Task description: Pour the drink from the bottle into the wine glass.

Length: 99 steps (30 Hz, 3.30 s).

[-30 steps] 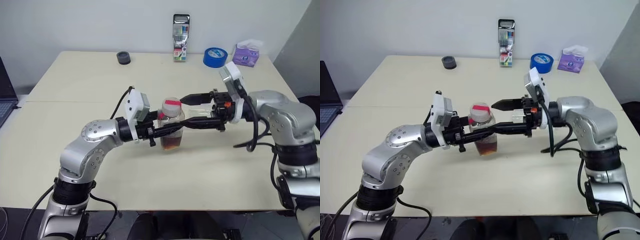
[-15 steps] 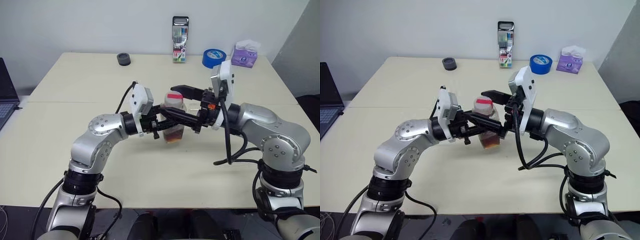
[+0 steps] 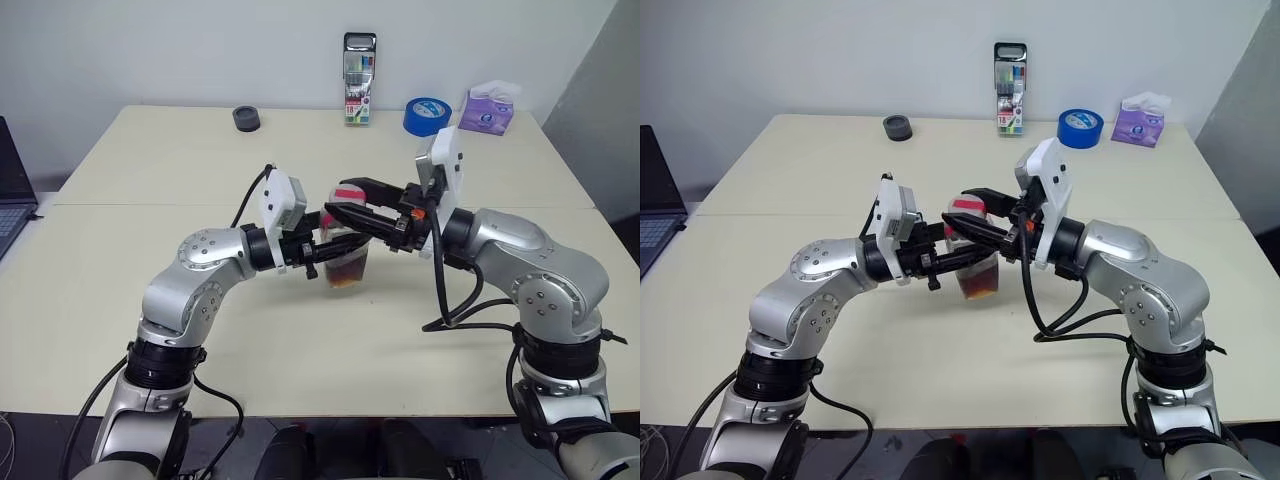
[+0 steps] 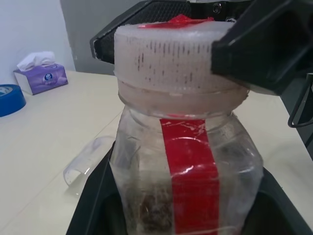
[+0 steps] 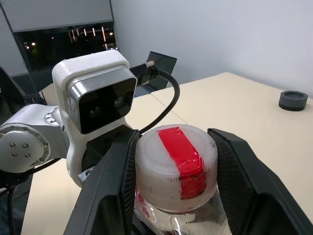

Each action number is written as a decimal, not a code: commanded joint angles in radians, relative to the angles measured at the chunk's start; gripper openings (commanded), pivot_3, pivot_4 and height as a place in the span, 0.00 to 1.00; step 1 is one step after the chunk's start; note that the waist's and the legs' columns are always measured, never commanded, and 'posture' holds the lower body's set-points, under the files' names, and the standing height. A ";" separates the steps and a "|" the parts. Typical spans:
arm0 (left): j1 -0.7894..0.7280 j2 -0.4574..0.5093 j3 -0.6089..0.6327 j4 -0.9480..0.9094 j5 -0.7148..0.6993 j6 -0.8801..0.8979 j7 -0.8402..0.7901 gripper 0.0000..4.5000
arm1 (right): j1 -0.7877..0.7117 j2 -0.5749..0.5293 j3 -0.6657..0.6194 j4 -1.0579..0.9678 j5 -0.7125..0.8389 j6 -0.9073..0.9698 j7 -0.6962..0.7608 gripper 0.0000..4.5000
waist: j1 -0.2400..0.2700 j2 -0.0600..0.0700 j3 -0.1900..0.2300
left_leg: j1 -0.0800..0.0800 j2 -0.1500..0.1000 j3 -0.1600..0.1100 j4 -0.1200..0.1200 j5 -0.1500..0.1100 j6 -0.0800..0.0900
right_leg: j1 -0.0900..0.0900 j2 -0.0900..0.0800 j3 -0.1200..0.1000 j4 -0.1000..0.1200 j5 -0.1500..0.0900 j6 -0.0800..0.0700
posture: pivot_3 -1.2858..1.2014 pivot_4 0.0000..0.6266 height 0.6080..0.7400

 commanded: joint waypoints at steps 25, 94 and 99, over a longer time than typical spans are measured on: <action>0.033 0.043 0.013 -0.146 -0.090 0.056 -0.058 0.40 | -0.372 -0.267 0.118 0.649 -0.137 -0.202 0.879 0.99 | 0.017 0.000 0.001 | -0.003 0.000 -0.001 0.000 0.000 0.000 | 0.000 -0.002 -0.002 -0.006 0.000 0.000 | 0.52 0.24 1.00; -0.042 0.010 0.012 -0.018 -0.021 -0.018 -0.067 0.40 | -0.103 -0.057 -0.021 0.068 0.018 -0.177 0.067 0.42 | 0.001 0.001 0.001 | -0.001 0.000 0.000 0.000 0.000 0.000 | -0.001 0.000 0.000 0.000 0.000 0.000 | 0.52 0.24 1.00; -0.042 0.007 0.008 -0.014 -0.021 -0.021 -0.067 0.40 | -0.178 -0.027 -0.156 0.162 0.243 0.004 -0.042 0.42 | 0.000 0.000 0.001 | 0.000 0.000 0.000 0.000 0.000 0.000 | -0.001 0.000 0.000 0.000 0.000 0.000 | 0.52 0.24 1.00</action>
